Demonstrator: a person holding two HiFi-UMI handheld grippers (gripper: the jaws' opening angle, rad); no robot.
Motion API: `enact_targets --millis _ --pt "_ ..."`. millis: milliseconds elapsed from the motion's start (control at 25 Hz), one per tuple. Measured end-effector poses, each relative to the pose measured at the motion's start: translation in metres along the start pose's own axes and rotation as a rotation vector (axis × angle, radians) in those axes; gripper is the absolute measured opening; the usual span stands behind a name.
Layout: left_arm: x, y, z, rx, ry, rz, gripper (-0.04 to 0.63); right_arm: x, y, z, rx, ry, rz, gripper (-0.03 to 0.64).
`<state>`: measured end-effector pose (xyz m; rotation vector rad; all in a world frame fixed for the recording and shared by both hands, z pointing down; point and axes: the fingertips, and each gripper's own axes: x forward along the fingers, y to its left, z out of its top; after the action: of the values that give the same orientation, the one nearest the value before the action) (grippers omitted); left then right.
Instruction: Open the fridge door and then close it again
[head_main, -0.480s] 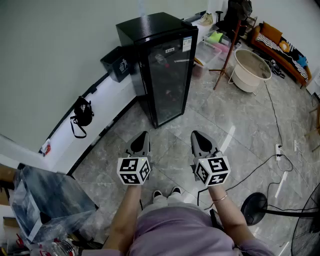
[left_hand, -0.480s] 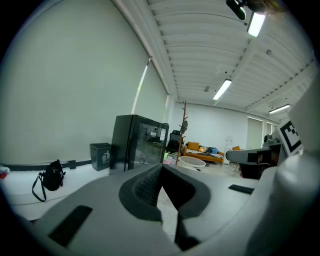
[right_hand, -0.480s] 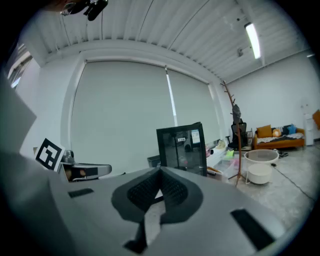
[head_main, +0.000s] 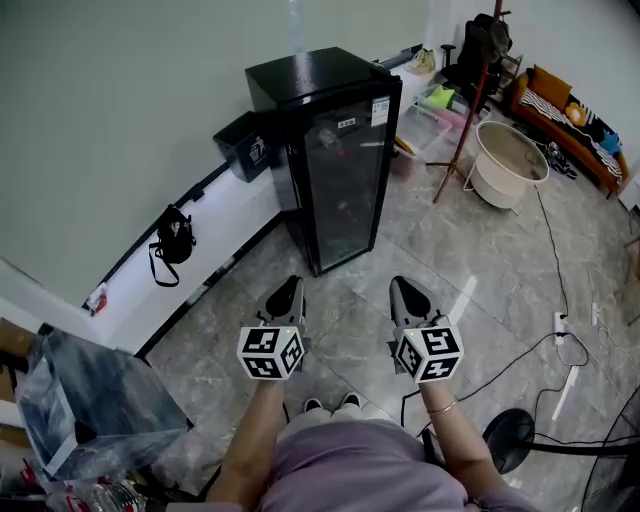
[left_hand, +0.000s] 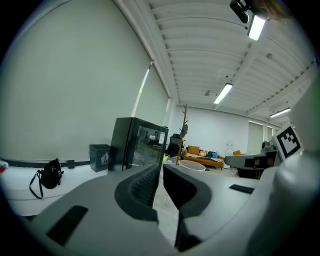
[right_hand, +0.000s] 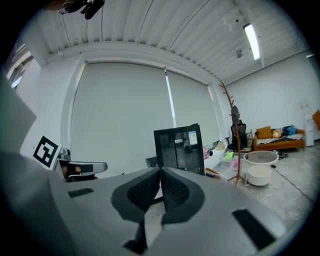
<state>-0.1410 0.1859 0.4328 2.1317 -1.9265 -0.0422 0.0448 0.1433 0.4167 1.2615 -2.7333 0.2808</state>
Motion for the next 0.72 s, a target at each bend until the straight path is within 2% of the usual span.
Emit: enact_targets --millis 120,400,480,720 --pt "0.002 -0.001 0.000 0.004 0.005 0.010 0.085 0.002 -0.007 0.002 0.003 0.002 0.009 0.056" --pt "0.014 0.004 0.005 0.048 0.011 0.021 0.158 0.019 -0.020 0.005 0.026 0.008 0.032 0.165" --pt "0.019 0.012 0.006 0.054 0.013 0.027 0.169 0.028 -0.022 0.005 0.040 0.008 0.034 0.190" --pt "0.059 0.051 0.012 0.011 0.003 0.046 0.172 0.069 -0.039 0.011 0.044 0.002 0.023 0.230"
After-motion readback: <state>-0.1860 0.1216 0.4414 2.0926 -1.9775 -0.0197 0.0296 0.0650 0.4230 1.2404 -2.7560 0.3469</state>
